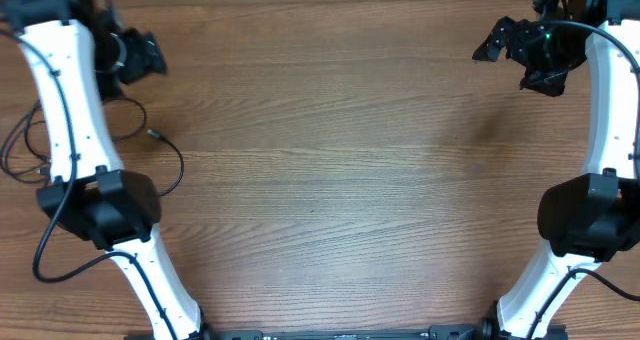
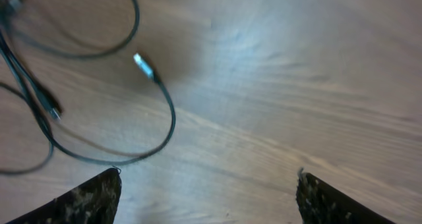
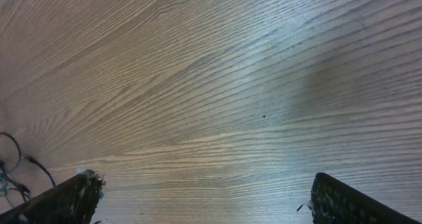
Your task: Untangle cables
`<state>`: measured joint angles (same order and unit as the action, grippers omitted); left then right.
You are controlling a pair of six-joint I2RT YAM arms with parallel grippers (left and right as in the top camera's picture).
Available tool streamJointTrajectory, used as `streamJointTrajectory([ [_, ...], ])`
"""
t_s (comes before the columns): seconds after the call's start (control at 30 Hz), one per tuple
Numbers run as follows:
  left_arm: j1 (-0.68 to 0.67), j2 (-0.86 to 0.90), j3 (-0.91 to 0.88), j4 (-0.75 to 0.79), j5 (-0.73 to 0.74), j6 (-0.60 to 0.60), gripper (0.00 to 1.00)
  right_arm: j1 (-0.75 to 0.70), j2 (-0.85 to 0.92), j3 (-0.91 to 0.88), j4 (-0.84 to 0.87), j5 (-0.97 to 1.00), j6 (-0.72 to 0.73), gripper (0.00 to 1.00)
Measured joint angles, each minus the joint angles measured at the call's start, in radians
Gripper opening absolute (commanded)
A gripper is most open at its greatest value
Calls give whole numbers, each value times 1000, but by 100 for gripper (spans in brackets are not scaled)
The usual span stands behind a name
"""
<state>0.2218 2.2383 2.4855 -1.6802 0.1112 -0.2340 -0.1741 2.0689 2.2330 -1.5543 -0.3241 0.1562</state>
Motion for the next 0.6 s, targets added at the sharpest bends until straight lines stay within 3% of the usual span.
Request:
streamJointTrajectory([
  [0.3,-44,0,-254,66,-72,-23,76,0,0,0,-2,2,-21,100],
  [0.4,-46,-2,-369,122,-80,-25,71,0,0,0,-2,2,-23,100],
  [0.6,-45,-18,-648,283,-89,-25,71,0,0,0,3,3,-24,100],
])
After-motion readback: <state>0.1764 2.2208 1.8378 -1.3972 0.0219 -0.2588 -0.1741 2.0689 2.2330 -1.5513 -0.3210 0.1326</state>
